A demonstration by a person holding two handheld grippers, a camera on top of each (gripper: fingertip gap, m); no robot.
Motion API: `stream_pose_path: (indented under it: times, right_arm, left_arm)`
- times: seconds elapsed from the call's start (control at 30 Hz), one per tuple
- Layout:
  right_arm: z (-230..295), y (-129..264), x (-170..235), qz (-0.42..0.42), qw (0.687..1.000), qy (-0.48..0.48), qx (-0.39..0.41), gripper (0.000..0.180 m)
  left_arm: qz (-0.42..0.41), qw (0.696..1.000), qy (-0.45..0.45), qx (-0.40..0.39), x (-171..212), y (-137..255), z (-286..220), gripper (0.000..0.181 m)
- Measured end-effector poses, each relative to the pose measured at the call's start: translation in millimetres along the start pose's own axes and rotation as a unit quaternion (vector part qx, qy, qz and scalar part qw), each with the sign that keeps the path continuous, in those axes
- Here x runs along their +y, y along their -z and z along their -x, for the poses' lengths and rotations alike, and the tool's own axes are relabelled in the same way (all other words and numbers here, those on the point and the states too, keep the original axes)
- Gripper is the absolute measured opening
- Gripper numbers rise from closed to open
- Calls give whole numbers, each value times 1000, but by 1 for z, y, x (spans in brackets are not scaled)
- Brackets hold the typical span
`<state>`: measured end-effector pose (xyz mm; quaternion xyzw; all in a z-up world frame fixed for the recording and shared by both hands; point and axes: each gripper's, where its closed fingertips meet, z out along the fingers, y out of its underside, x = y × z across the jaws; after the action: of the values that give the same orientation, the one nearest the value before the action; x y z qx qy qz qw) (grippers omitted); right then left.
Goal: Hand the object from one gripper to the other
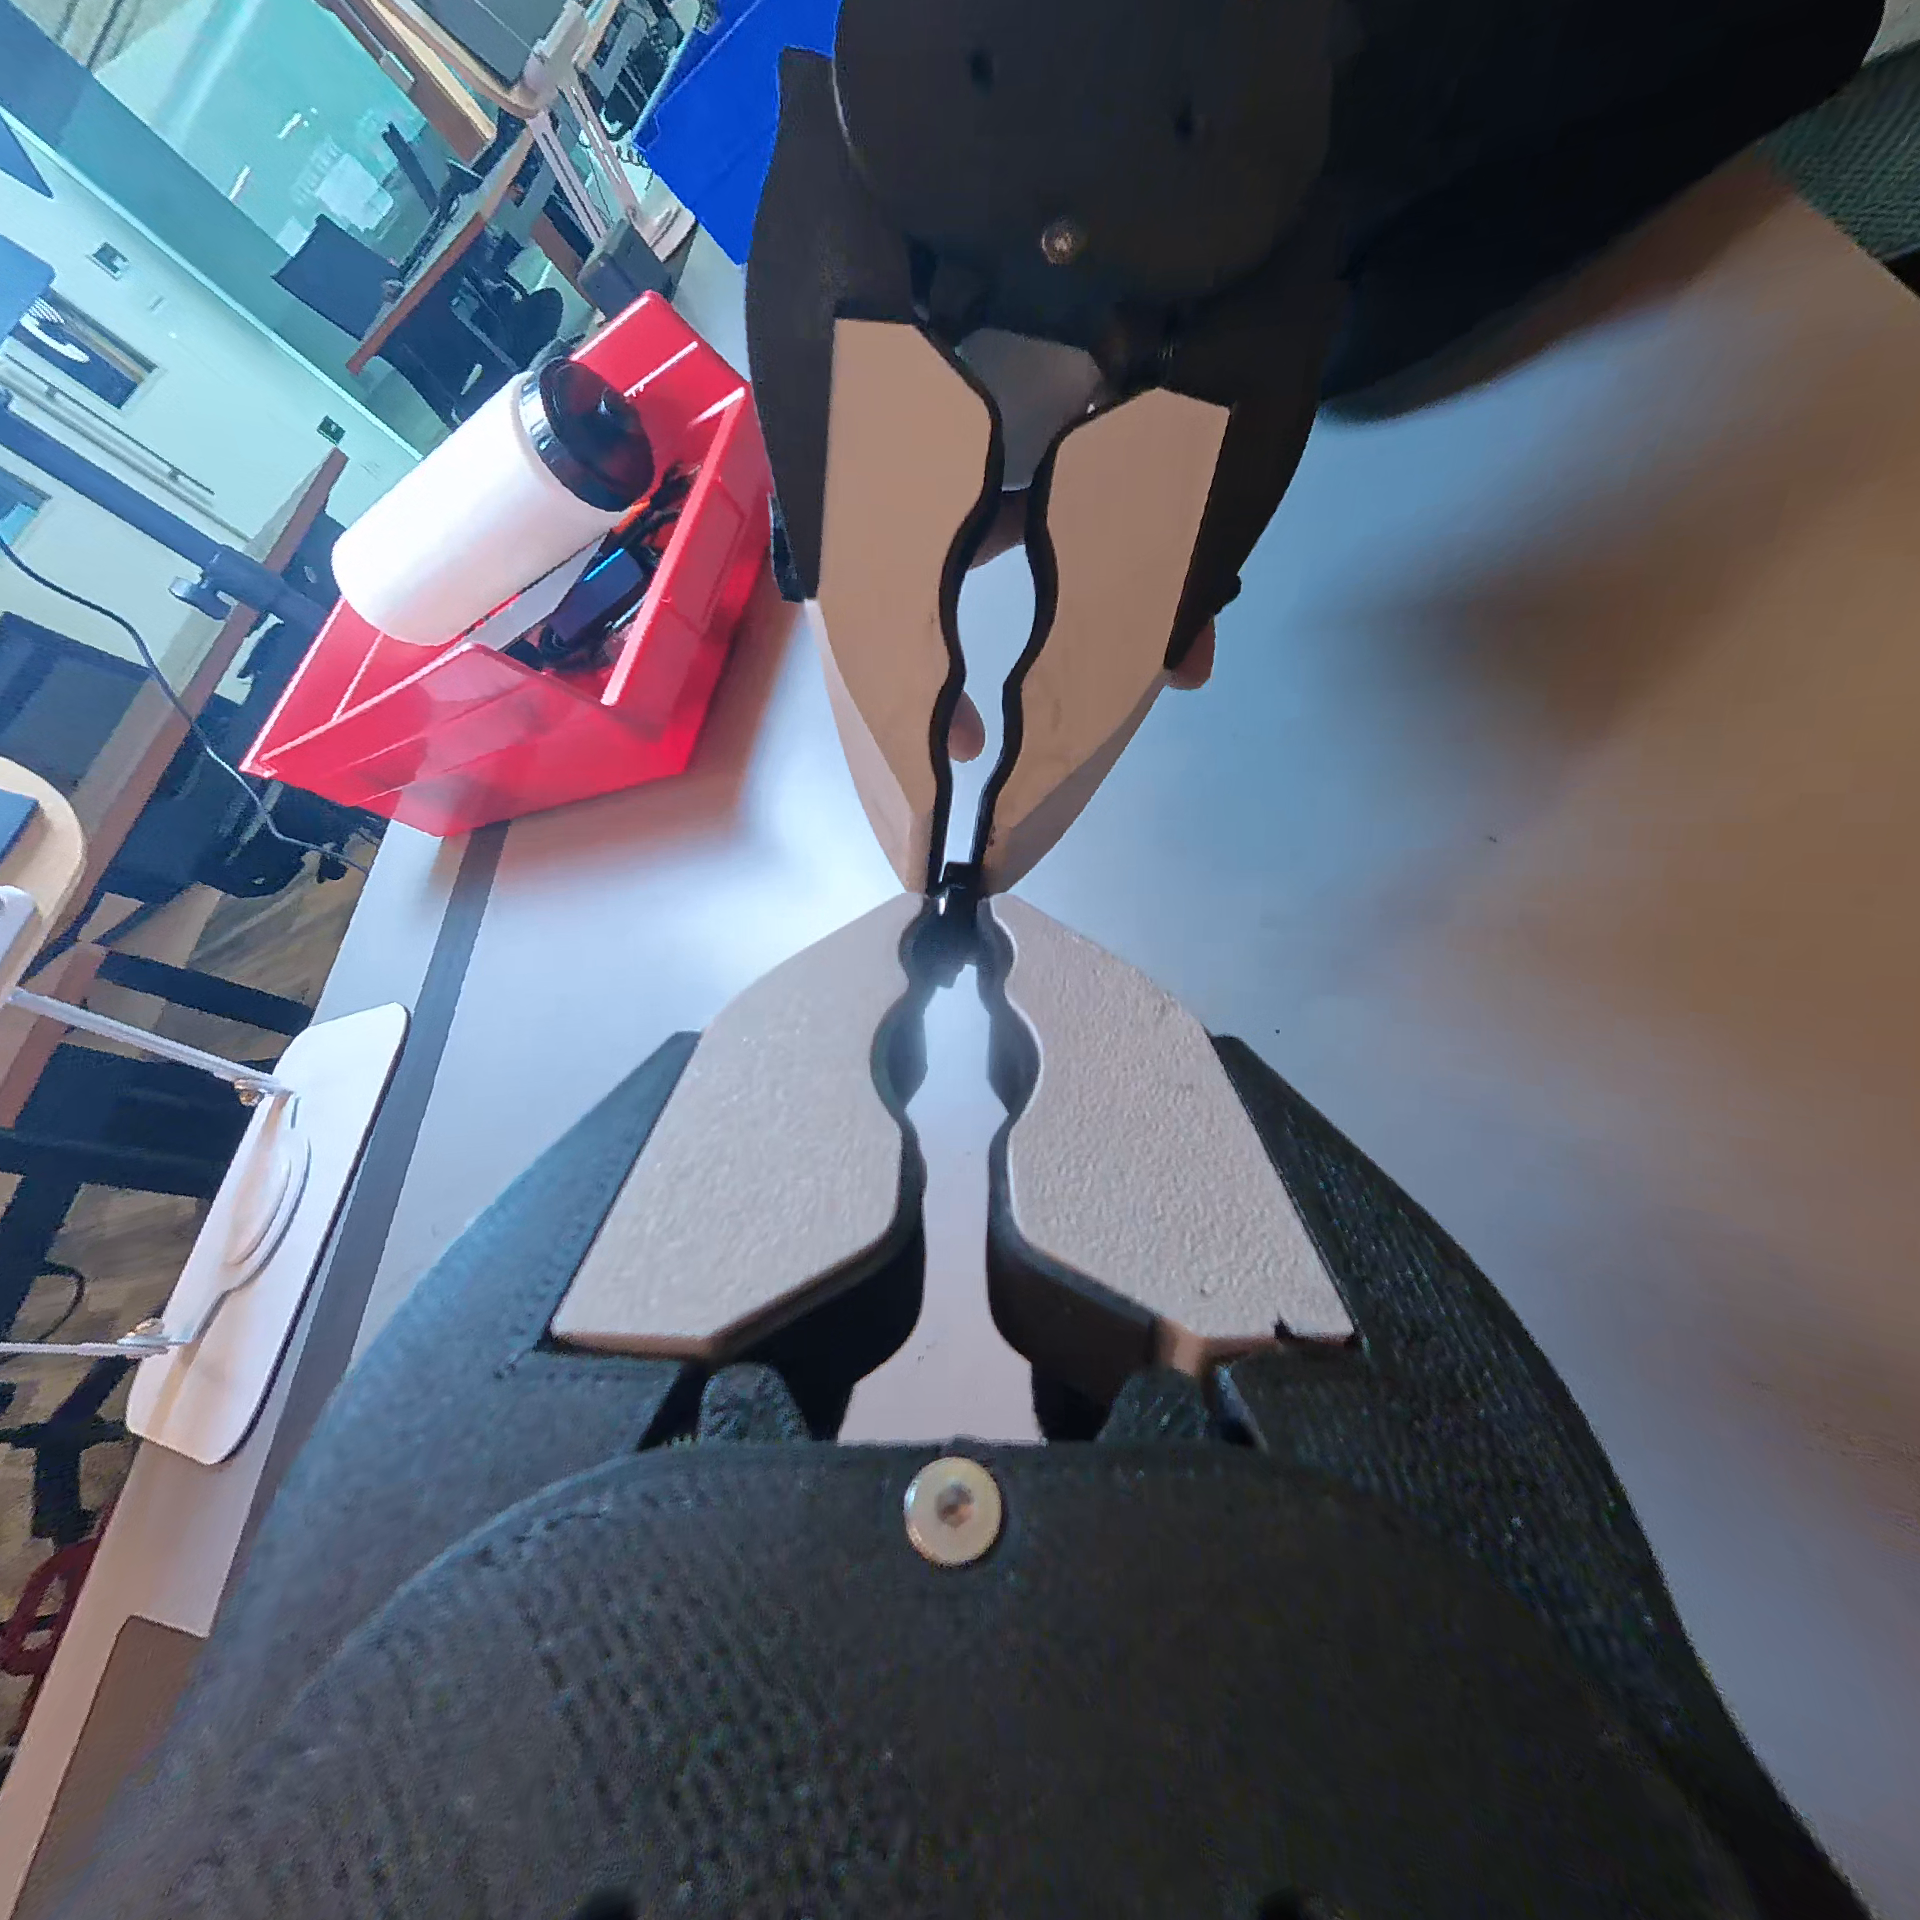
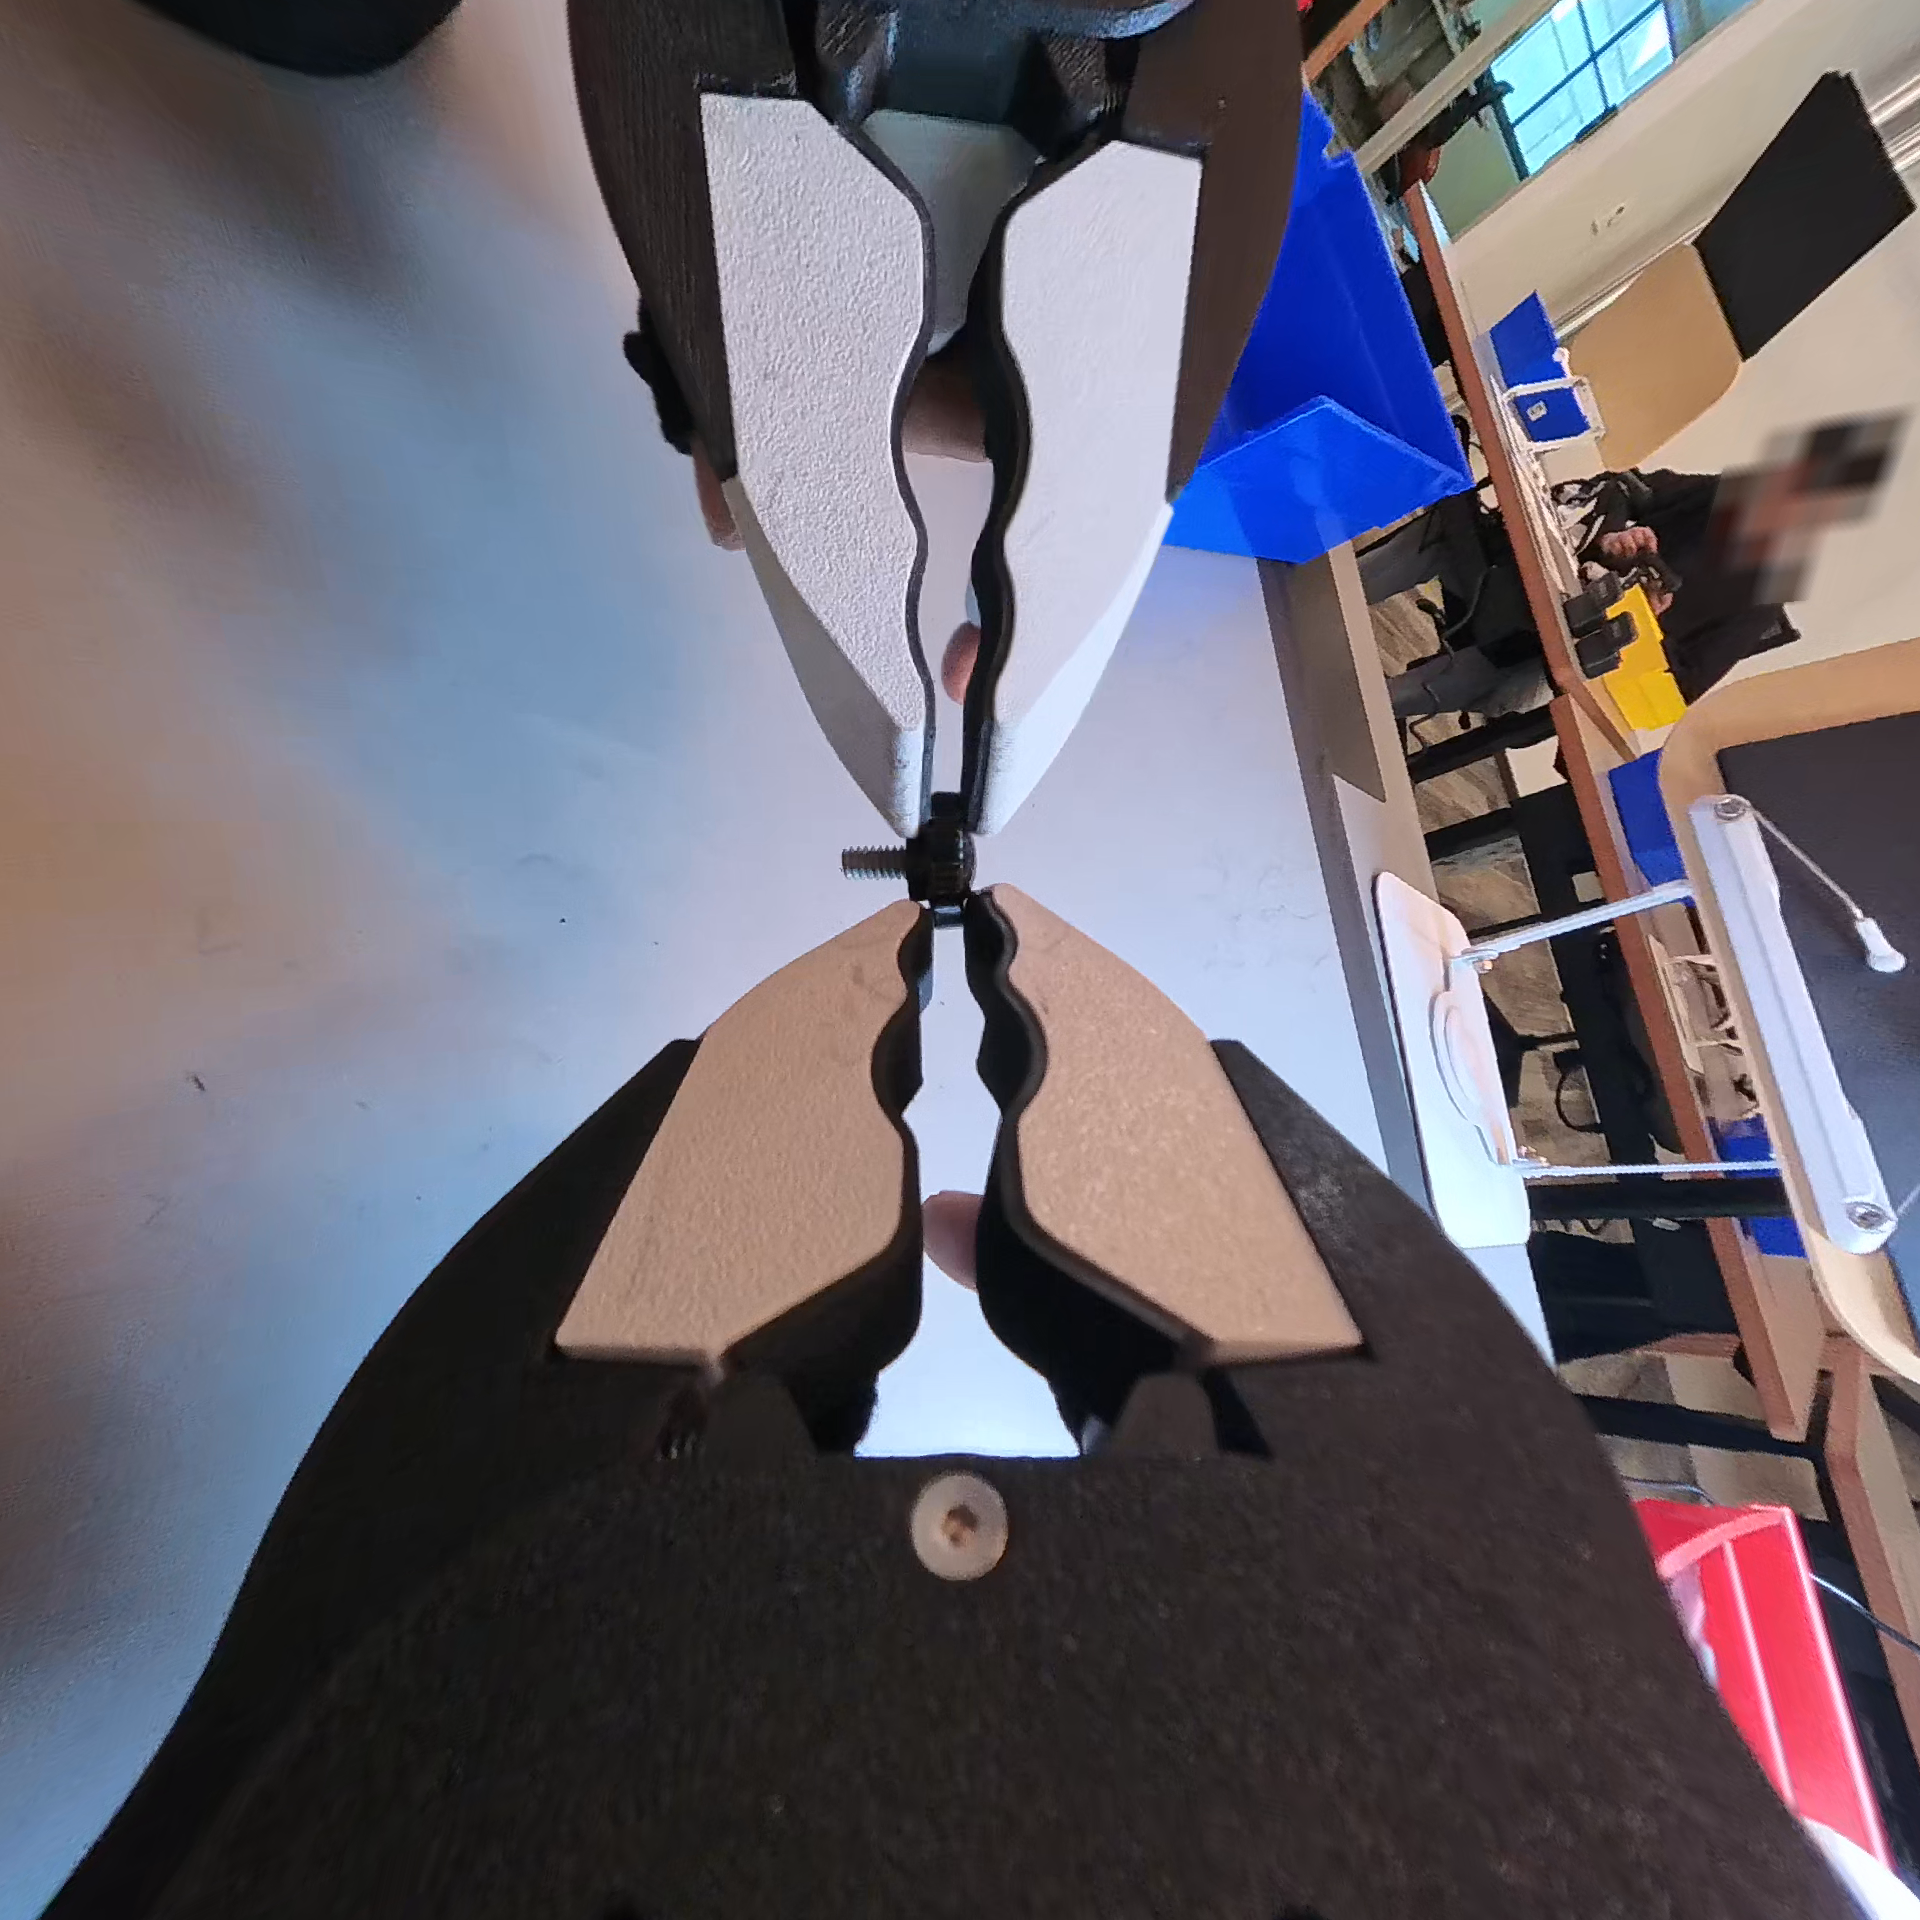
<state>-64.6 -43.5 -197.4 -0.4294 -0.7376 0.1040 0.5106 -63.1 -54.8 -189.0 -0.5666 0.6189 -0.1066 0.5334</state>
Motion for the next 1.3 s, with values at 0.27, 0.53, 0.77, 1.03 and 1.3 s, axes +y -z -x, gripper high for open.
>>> stream_pose_path:
  times: [0.27, 0.53, 0.77, 1.03, 1.3]
  right_arm:
    - [-10, 22, -34, -165, 980, -107, -39, 18]
    - [-8, 25, -39, -176, 977, -108, -46, 5]
    - [-11, 7, -12, -64, 996, -67, 0, 5]
    - [-14, 13, -21, -106, 990, -90, -5, 5]
    - [-14, 33, -51, -236, 956, -162, -58, 9]
  left_arm:
    - [-170, 982, 79, 32, -47, 26, 5, 5]
    - [-182, 978, 94, 49, -49, 28, 4, 5]
    - [-99, 991, 86, 19, -27, 14, 8, 15]
    - [-94, 994, 62, 2, -27, 13, 10, 11]
    - [-218, 970, 100, 34, -58, 32, 8, 11]
